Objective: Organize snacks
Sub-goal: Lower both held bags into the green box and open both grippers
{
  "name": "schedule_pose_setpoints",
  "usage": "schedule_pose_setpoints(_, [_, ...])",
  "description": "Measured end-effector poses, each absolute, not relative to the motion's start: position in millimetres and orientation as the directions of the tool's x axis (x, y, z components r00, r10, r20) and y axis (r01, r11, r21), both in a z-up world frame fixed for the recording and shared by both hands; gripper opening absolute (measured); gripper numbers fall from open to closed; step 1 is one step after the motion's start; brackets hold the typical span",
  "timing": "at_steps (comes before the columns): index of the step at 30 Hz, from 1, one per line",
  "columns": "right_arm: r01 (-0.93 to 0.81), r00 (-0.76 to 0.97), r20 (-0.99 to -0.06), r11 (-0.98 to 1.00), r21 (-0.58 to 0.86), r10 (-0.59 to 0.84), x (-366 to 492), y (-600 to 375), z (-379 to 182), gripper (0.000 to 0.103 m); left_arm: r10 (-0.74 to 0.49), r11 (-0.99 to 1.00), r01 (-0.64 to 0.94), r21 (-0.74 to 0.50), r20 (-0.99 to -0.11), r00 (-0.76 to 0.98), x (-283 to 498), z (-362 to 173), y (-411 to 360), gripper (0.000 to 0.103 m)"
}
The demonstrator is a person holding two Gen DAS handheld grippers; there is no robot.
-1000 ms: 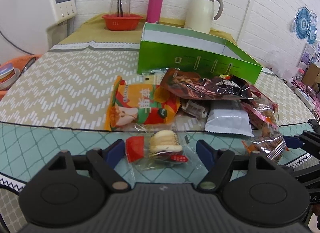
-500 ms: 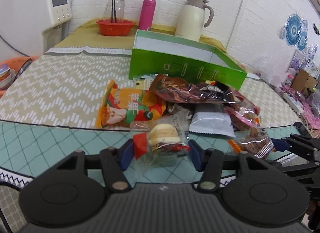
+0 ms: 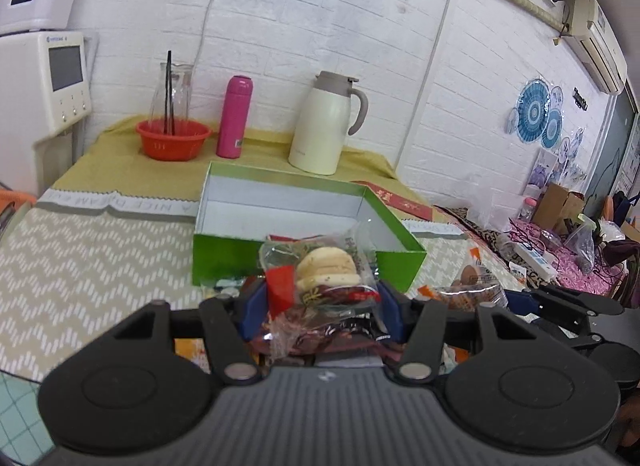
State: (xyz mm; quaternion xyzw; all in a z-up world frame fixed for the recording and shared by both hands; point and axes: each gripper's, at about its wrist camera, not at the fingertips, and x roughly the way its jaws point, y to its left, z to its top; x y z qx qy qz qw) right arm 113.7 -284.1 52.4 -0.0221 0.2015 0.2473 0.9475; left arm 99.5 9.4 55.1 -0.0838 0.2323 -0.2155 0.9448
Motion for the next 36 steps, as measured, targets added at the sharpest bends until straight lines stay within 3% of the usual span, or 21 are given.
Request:
schedule_pose_setpoints(13, [-0.356, 0.851, -0.387, 0.932, 0.069, 0.354, 210, -306, 58, 0.1, -0.385, 0.918, 0.29, -0.272, -0.425, 0.819, 197, 72, -13, 0.056])
schedule_pose_setpoints(31, [-0.326, 0.779, -0.534, 0.94, 0.1, 0.327, 301, -296, 15, 0.101, -0.298, 0.953, 0.206, -0.222, -0.565, 0.769, 298, 29, -30, 0.058])
schedule_pose_setpoints(34, [-0.334, 0.773, -0.544, 0.938, 0.087, 0.326, 308, -293, 10, 0.103, -0.293, 0.955, 0.202, -0.218, -0.568, 0.769, 303, 25, -32, 0.064])
schedule_pose_setpoints(36, [-0.353, 0.768, -0.545, 0.932, 0.078, 0.337, 310, -291, 9, 0.103, -0.279, 0.957, 0.185, -0.222, -0.545, 0.791, 302, 25, -30, 0.08])
